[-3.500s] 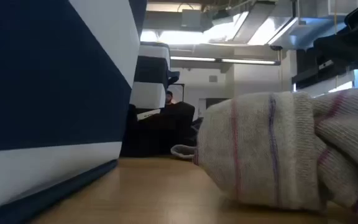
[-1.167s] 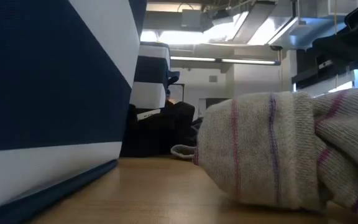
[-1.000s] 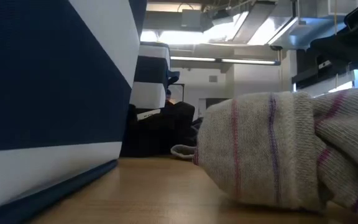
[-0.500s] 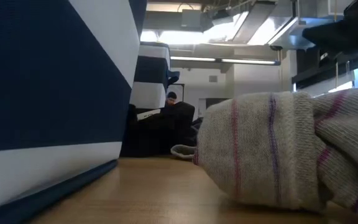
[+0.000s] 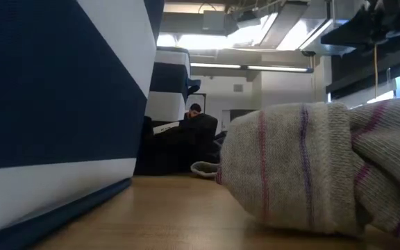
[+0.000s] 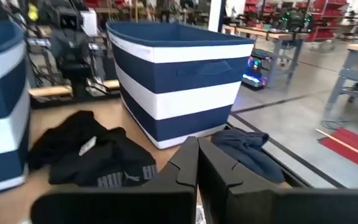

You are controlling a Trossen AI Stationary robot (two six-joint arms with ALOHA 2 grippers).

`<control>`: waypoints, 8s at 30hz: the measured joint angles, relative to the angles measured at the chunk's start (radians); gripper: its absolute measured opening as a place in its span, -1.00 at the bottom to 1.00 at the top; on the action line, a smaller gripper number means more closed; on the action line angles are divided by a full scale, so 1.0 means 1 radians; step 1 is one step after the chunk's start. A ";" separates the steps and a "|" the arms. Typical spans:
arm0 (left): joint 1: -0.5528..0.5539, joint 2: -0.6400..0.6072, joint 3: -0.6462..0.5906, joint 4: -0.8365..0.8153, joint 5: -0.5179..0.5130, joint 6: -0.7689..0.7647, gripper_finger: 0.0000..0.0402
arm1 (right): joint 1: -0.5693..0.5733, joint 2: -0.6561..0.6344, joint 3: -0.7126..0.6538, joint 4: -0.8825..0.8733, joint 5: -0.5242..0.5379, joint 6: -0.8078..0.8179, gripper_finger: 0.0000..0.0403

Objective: Sort clothes
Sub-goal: Put the white and black shirt into the top blue laundry organizer, then put the white shorts into the top blue laundry organizer

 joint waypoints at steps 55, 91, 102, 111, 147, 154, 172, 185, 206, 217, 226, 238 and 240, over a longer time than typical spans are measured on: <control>0.000 0.005 0.042 -0.048 -0.001 -0.044 -0.70 | -0.491 1.117 0.215 -0.134 -0.542 -0.126 -0.04; -0.001 0.005 0.042 -0.073 -0.062 0.016 -0.70 | -0.491 1.026 1.122 -0.718 -0.517 -0.135 -0.84; -0.001 0.005 0.042 -0.070 -0.063 0.004 -0.70 | -0.492 1.026 1.262 -0.401 -0.488 -0.259 -0.84; -0.001 0.005 0.042 -0.052 -0.063 0.008 -0.70 | -0.556 1.075 1.263 0.115 -0.563 -0.353 -0.82; -0.001 0.005 0.042 -0.040 -0.063 0.001 -0.70 | -0.669 1.636 1.888 0.769 -0.955 -0.375 -0.80; 0.000 0.005 0.042 -0.041 -0.064 0.017 -0.70 | -0.669 1.666 1.899 0.815 -0.972 -0.386 -0.80; 0.000 0.005 0.042 -0.052 -0.064 0.016 -0.70 | -0.708 1.768 1.901 0.085 -0.956 -0.448 -0.80; 0.000 0.005 0.042 -0.057 -0.064 0.015 -0.70 | -0.727 1.768 1.901 -0.346 -0.887 -0.443 -0.76; 0.000 0.005 0.041 -0.084 -0.063 0.009 -0.70 | -0.666 1.661 1.910 -0.554 -0.717 -0.483 0.46; 0.000 0.005 0.041 -0.104 -0.063 0.001 -0.70 | -0.533 1.526 1.910 -0.945 -0.671 -0.421 0.41; 0.000 0.005 0.041 -0.104 -0.063 0.001 -0.70 | -0.385 1.445 1.909 -1.200 -0.670 -0.158 0.39; 0.000 0.005 0.041 -0.100 -0.063 0.020 -0.70 | -0.128 1.410 1.815 -1.351 -0.570 0.124 0.39; 0.000 0.005 0.041 -0.099 -0.063 0.036 -0.70 | -0.086 1.392 1.773 -1.352 -0.526 0.175 0.39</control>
